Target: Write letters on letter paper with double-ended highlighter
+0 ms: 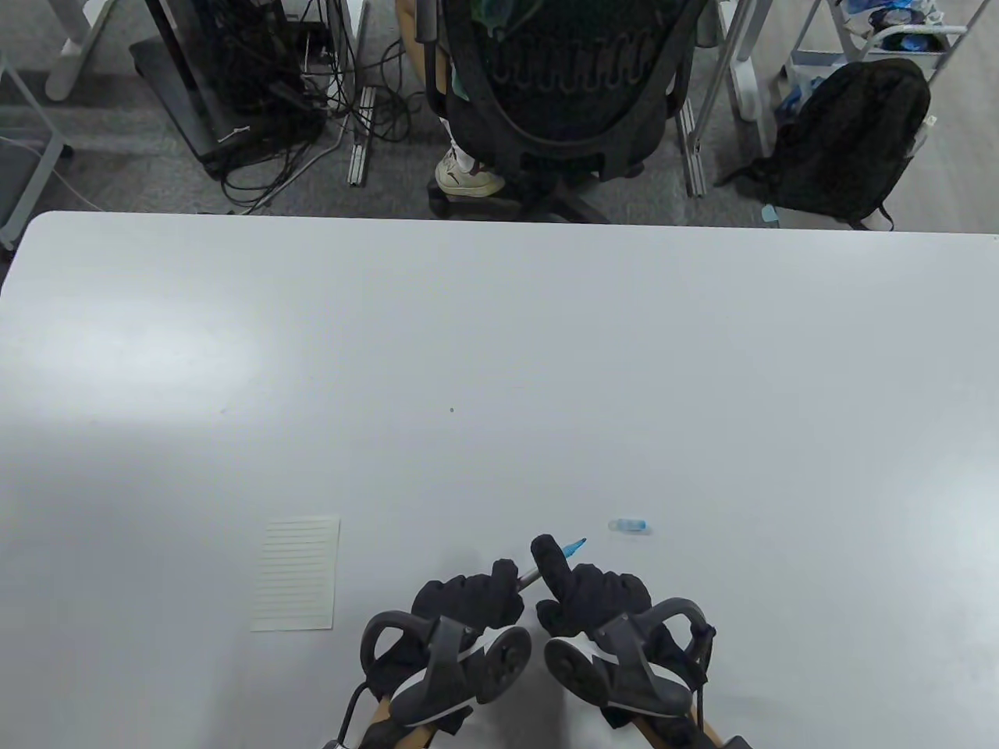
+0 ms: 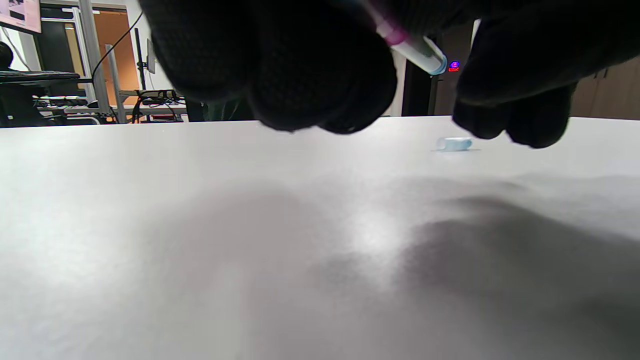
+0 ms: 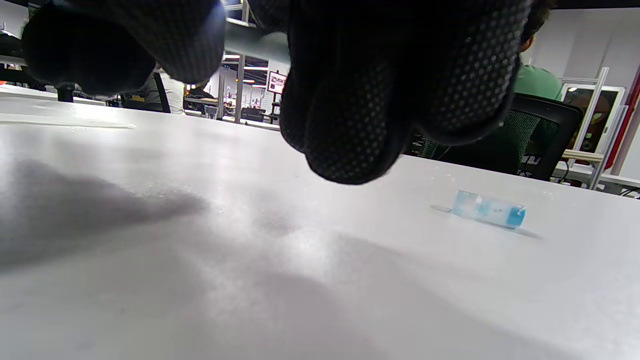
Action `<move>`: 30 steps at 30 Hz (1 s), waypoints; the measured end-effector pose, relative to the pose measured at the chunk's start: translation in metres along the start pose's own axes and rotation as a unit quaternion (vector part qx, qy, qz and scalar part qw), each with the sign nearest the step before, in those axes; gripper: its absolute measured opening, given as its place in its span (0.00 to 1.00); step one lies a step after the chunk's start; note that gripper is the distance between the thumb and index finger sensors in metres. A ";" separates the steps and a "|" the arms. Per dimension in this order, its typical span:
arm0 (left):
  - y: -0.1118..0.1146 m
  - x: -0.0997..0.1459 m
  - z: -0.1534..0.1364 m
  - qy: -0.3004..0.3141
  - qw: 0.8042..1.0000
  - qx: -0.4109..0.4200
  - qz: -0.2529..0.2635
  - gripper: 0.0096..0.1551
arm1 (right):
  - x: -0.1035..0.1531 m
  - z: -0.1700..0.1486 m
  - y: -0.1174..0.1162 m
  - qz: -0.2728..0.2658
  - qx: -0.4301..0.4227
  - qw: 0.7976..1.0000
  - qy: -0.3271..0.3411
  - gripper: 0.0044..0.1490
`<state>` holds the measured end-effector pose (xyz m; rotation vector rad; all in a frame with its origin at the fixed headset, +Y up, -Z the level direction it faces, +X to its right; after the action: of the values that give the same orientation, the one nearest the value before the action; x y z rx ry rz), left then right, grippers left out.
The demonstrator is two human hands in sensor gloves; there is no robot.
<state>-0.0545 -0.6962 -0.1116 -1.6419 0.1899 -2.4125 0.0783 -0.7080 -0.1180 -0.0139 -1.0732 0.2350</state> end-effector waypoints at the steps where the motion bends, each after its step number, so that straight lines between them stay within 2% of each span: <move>1: -0.001 0.000 0.002 0.004 1.000 0.007 0.001 0.29 | 0.000 0.000 0.000 -0.003 -0.001 1.000 0.001 0.46; 10: -0.006 0.002 0.009 0.029 0.999 0.031 -0.002 0.32 | -0.001 0.001 -0.001 -0.019 -0.005 1.000 -0.004 0.39; 15: -0.009 0.004 0.004 0.029 0.999 0.035 0.005 0.34 | -0.001 -0.005 0.001 -0.022 -0.006 1.000 -0.020 0.39; 21: -0.014 0.005 -0.015 -0.002 0.999 0.052 0.017 0.35 | -0.001 -0.020 0.002 -0.015 -0.017 0.999 -0.041 0.38; 30: 0.004 0.008 -0.059 -0.068 0.998 -0.008 0.006 0.34 | 0.003 -0.045 0.000 -0.022 -0.043 0.996 -0.071 0.34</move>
<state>-0.1116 -0.7026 -0.1266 -1.7998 0.1976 -2.2850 0.1191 -0.7026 -0.1372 -0.0518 -1.2226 0.1524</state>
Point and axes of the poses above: the tracker on the back of each hand, its own z axis roughly to the thumb side, its own x axis roughly from the fingertips to the wrist, y = z × x, the point moved 2 cm from there along -x, roughly from the wrist to the fingertips, and after that the axes turned 15 degrees about z, right-handed, at the moved point
